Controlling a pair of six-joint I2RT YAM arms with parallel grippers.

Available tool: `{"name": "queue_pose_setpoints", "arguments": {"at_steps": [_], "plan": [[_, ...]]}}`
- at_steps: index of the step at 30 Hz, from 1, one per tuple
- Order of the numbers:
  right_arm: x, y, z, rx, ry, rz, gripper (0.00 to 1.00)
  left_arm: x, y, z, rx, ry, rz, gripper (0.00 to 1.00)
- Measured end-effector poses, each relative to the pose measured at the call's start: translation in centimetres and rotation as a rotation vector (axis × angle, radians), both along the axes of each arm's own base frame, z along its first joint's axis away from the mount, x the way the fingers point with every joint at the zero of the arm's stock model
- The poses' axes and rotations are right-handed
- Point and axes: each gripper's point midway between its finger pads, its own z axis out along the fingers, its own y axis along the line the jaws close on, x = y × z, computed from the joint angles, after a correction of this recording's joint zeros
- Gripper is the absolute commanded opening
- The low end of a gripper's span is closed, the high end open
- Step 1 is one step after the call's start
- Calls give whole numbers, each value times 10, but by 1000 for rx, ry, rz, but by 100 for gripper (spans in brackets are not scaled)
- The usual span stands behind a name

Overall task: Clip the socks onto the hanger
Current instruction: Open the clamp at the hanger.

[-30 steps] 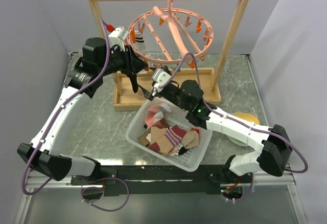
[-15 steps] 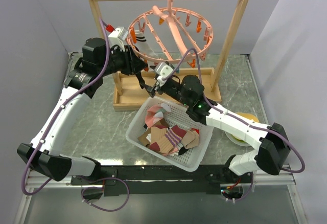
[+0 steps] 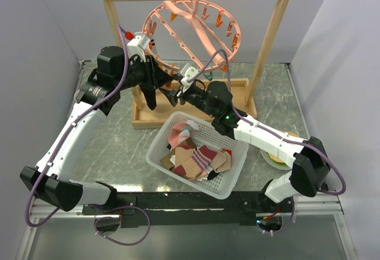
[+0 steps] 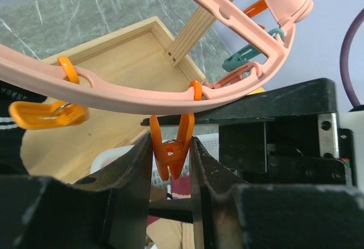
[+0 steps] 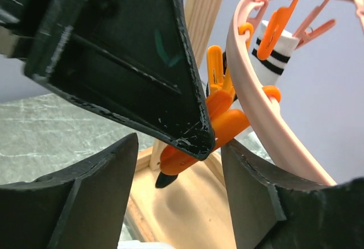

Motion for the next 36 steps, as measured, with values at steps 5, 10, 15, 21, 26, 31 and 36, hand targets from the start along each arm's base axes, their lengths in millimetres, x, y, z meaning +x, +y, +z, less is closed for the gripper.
{"name": "queue_pose_setpoints", "arguments": {"at_steps": [5, 10, 15, 21, 26, 31, 36], "plan": [[5, -2, -4, 7, 25, -11, 57, 0, 0, 0, -2, 2, -1, 1], [7, -4, -4, 22, 46, -16, 51, 0, 0, 1, -4, -3, -1, 1], [7, -4, -6, 34, 67, -14, 45, 1, -1, 2, -9, -14, -3, 1], [6, -3, -8, 50, 97, -5, 33, 2, -2, 3, -11, -18, -2, 2], [8, -7, -13, 57, 121, -22, 18, 3, -2, 3, -10, -24, -3, 4], [12, -16, -19, 54, 130, -51, 8, 5, -7, -2, -3, -17, -17, 11], [16, -20, -24, 47, 136, -71, 6, 8, -11, -7, 17, -12, -28, 39]]}}
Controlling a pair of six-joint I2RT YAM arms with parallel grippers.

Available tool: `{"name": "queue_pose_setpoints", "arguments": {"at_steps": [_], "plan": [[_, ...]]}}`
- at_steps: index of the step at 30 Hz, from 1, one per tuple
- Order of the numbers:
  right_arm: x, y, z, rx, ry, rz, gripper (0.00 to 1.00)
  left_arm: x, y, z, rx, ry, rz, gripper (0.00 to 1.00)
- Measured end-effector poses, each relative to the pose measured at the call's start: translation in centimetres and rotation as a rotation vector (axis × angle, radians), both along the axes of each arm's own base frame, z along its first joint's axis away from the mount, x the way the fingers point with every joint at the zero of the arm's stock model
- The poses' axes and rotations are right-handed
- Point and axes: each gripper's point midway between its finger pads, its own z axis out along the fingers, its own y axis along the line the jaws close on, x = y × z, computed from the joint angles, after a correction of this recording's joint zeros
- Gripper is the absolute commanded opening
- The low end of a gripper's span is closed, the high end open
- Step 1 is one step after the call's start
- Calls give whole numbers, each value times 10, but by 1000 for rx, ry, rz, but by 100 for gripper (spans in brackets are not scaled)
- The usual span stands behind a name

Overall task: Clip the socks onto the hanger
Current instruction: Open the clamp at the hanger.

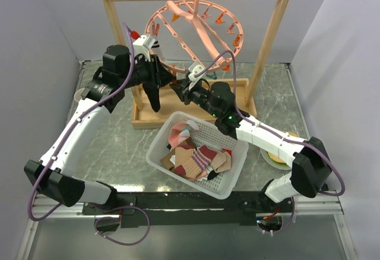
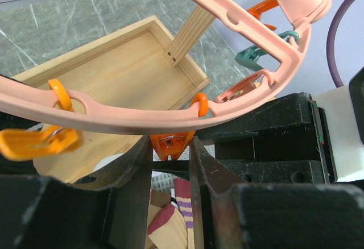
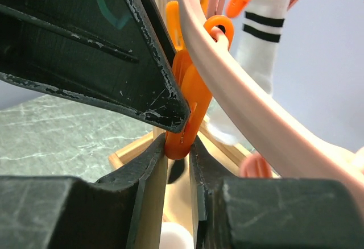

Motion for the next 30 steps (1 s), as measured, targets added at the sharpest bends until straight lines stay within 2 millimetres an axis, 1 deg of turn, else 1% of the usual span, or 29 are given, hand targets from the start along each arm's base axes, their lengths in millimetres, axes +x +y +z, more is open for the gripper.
{"name": "queue_pose_setpoints", "arguments": {"at_steps": [2, 4, 5, 8, 11, 15, 22, 30], "plan": [[0, 0, 0, -2, -2, -2, 5, 0, 0, 0, 5, -1, 1, 50], [3, -2, 2, 1, -11, -16, 4, -1, 1, 0, 11, 6, 5, 54], [4, -3, 3, 3, -16, -21, 4, -1, 1, 0, 14, 10, 4, 59], [6, -6, 3, -4, -23, -32, 3, -2, 2, 5, 12, 13, 9, 61], [7, -6, 3, -10, -29, -35, 2, -1, 1, 9, -1, 9, 12, 61], [7, -6, 3, -14, -33, -35, 2, 0, 1, 10, -15, 22, 19, 61], [7, -7, 4, -18, -40, -37, 1, 9, -5, 14, -43, 24, 27, 59], [10, -9, 3, -20, -39, -52, 0, 12, -7, 15, -64, 47, 37, 51]]}}
